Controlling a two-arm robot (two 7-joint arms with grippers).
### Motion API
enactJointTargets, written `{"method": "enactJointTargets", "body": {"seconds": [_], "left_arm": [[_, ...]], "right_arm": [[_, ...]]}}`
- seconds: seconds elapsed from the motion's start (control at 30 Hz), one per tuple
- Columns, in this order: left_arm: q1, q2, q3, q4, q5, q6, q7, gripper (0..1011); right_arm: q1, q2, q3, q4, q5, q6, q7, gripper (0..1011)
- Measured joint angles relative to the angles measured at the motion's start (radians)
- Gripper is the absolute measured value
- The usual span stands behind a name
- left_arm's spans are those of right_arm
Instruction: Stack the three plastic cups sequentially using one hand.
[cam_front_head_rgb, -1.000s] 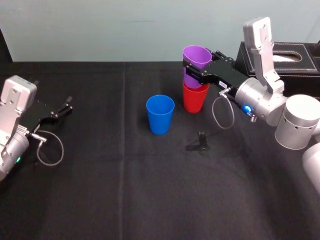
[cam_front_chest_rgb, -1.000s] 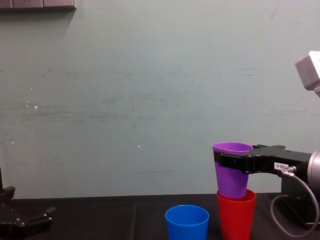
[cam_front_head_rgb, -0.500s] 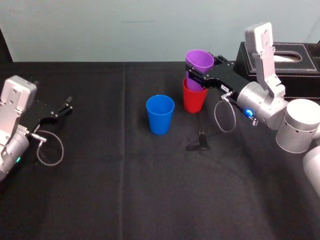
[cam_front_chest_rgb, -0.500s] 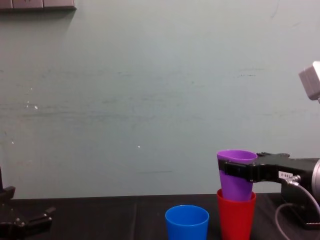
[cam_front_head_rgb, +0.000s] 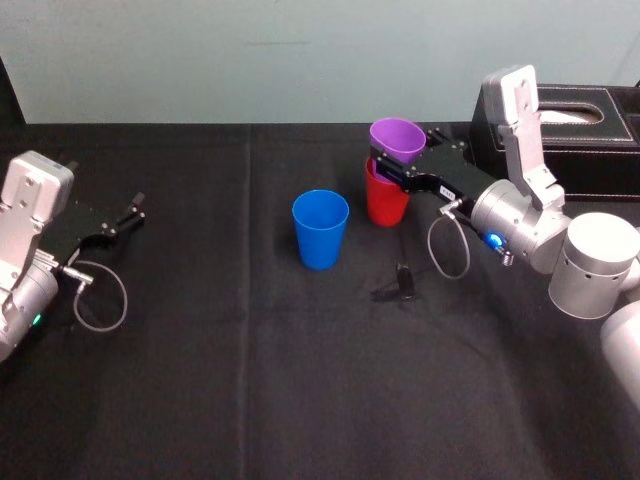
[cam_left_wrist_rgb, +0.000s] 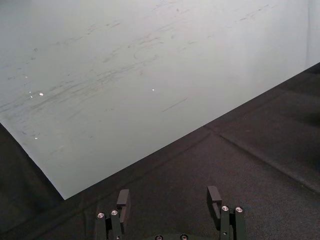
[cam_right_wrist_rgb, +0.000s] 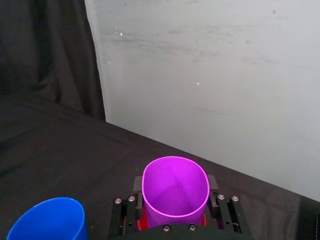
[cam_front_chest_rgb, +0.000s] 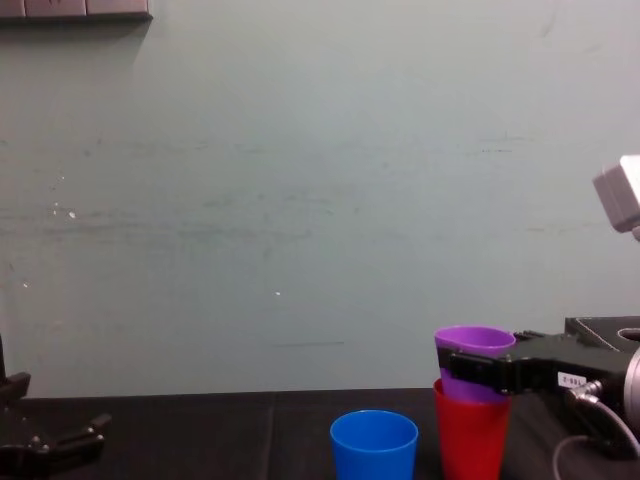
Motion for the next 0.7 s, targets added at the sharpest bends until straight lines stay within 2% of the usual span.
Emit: {"method": "enactJointTargets", "body": {"seconds": [0.27,0.7], "left_arm": [[0.000,0.000,0.000,0.000,0.000,0.000,0.000,1005],[0.000,0.000,0.000,0.000,0.000,0.000,0.000,1005]], "right_arm": [[0.007,-0.011,-0.001,0.034,-0.013,-0.017,0.000,723],[0.008,-0.015,0.000,0.044,-0.022,-0.027,-0.001,723]]}}
